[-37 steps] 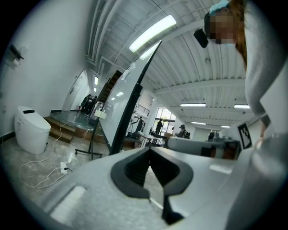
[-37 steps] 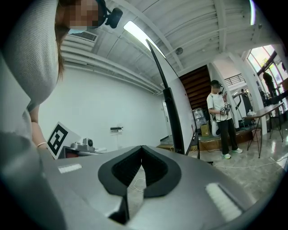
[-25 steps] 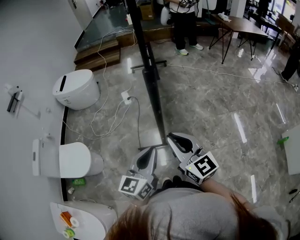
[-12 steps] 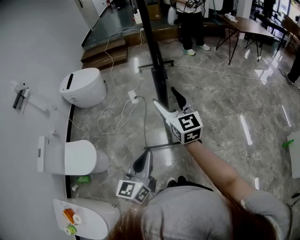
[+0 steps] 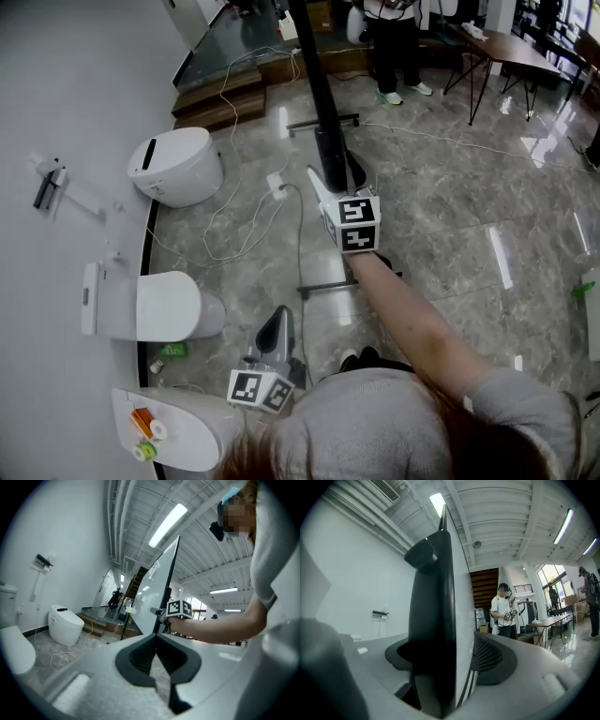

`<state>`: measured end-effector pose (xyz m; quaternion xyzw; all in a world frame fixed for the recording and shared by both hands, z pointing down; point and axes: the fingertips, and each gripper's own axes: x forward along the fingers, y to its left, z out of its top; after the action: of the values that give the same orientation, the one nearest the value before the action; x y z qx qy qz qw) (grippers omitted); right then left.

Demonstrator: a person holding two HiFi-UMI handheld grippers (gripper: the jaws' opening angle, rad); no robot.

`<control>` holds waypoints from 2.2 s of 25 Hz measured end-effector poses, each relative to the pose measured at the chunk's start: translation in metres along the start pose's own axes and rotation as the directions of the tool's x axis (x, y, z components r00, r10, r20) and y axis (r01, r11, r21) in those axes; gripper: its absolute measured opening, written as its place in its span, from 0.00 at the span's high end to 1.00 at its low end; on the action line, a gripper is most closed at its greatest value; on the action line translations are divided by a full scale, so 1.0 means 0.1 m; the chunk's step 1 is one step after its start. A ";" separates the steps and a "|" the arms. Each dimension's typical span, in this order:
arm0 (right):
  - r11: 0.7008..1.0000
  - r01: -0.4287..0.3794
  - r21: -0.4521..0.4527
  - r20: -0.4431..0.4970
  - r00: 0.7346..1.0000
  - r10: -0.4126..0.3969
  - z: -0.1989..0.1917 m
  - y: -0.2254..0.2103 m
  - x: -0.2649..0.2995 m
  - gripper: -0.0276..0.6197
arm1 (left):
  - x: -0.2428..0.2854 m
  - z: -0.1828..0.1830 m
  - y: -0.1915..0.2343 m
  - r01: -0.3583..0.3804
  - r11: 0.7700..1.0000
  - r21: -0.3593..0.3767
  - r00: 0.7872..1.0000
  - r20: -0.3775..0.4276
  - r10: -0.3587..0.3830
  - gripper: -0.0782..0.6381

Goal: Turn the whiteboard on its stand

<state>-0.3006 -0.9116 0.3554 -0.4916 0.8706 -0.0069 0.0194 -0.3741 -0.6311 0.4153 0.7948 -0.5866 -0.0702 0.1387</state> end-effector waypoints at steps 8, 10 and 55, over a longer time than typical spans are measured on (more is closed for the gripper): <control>1.000 0.005 -0.011 -0.002 1.000 -0.005 -0.09 0.08 0.15 0.65 | -0.08 -0.03 -0.04 0.015 1.000 0.002 1.000 -0.014 -0.015 0.89; 1.000 0.026 -0.010 0.005 1.000 -0.026 -0.08 0.08 0.14 0.68 | -0.09 -0.02 -0.05 0.017 1.000 0.005 1.000 -0.013 -0.017 0.89; 0.999 0.021 0.025 0.046 0.999 -0.022 -0.08 0.12 -0.77 0.70 | -0.16 -0.36 -0.78 0.152 0.988 -0.010 0.986 -0.065 -0.153 0.89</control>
<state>-0.2717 -0.8394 0.3656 -0.5006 0.8644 -0.0065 0.0457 -0.2982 -0.5897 0.4247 0.8389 -0.5190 -0.0562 0.1540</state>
